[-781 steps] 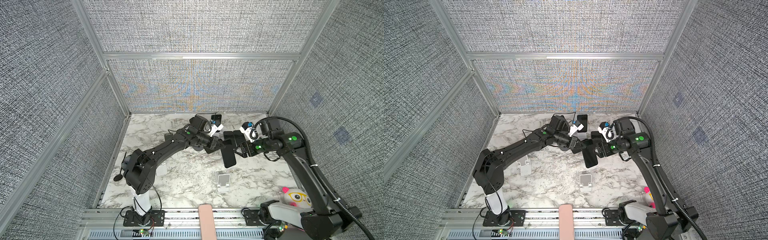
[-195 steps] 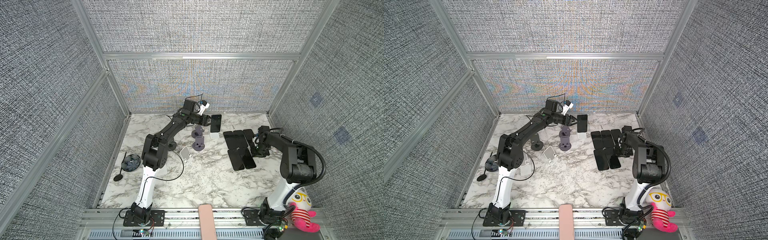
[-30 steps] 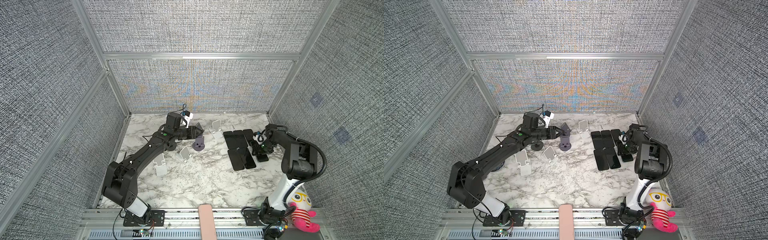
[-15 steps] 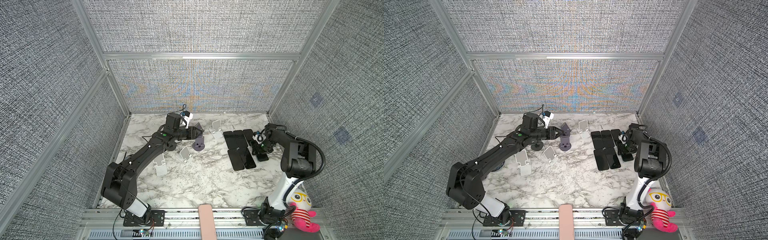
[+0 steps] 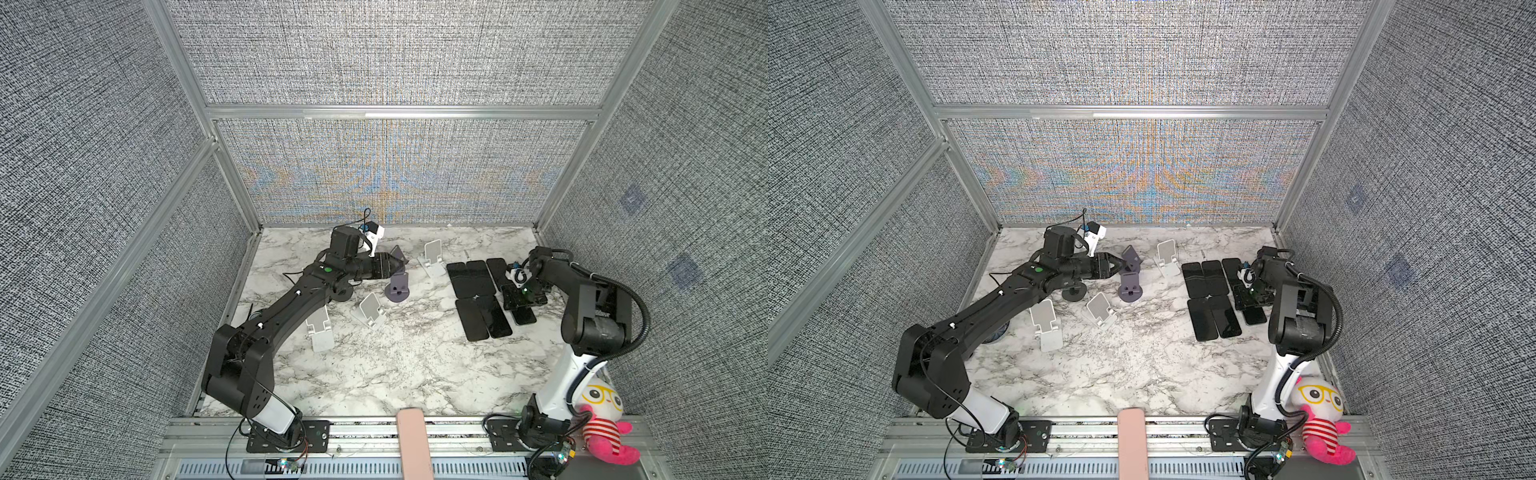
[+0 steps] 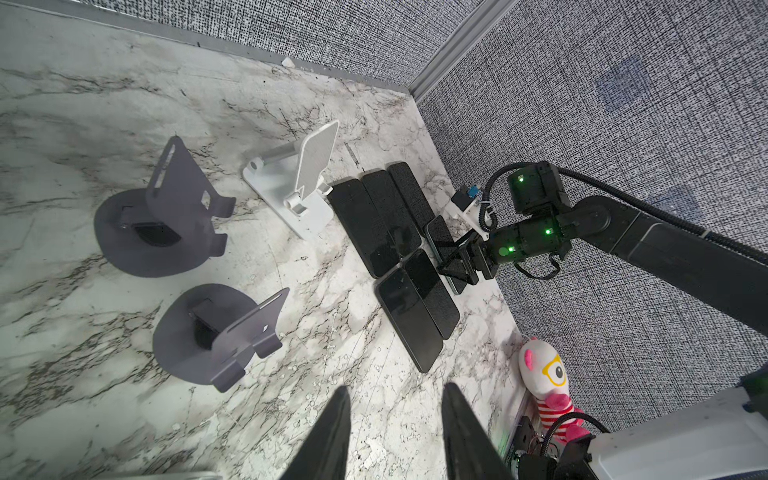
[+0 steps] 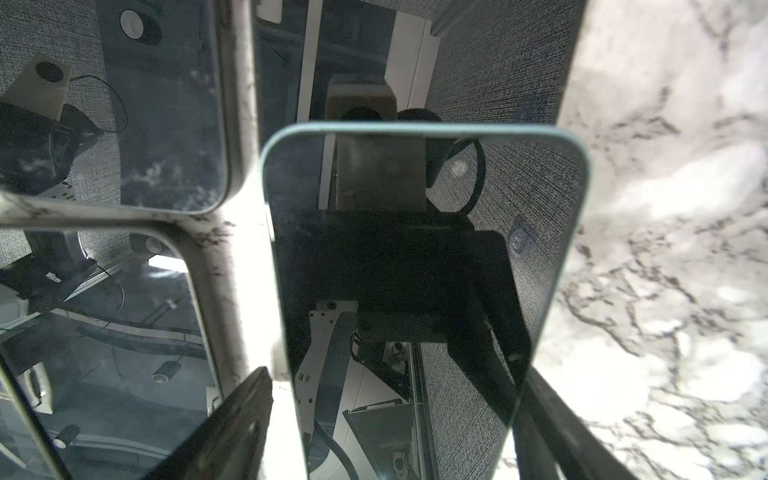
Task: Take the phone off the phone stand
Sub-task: 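Lower the green-edged phone flat with the right gripper while the left draws back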
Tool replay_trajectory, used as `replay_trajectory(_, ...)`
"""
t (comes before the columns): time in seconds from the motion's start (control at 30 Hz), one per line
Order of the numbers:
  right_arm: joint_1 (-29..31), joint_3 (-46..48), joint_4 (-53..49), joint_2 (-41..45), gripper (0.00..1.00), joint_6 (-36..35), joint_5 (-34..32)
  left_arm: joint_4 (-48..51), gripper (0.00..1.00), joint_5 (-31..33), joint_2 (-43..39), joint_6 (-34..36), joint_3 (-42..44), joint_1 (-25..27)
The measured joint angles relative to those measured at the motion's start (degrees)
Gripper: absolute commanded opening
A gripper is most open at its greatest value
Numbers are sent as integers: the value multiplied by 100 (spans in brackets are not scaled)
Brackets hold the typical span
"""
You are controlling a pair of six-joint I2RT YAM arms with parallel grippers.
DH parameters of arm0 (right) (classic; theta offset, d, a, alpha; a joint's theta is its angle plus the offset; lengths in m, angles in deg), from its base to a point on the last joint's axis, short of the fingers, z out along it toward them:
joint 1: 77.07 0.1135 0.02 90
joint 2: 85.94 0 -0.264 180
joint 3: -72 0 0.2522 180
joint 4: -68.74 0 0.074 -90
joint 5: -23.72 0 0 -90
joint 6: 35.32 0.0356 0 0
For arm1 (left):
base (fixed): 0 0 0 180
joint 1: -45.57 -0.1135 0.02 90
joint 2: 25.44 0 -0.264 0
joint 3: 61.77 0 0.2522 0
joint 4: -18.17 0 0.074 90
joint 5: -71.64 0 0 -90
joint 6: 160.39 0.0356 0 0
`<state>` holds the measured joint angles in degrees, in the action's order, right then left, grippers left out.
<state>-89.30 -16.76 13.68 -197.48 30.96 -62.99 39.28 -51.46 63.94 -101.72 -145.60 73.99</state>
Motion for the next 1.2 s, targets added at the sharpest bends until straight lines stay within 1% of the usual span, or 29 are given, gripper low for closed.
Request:
replay_trajectory(0.13, -22, -37, -35, -31, 67, -17, 9, 0, 38, -7, 0, -4, 9, 0)
replay_trajectory(0.37, -37, 114, 61, 81, 59, -37, 50, 0, 38, -17, 4, -7, -2, 0)
replay_trajectory(0.57, -28, 313, -166, 280, 59, -31, 116, 9, 38, -131, 81, 28, -120, -2)
replay_trajectory(0.83, -85, 358, -966, 400, 60, 52, 166, -11, 38, -205, 83, 94, -105, -9)
replay_trajectory(1.1, -114, 81, -1051, 435, 60, 92, 72, -111, 38, -247, 76, 87, 7, -48)
replay_trajectory(1.2, -118, 48, -1032, 367, 63, 92, 22, -136, 38, -249, 74, 85, 11, -50)
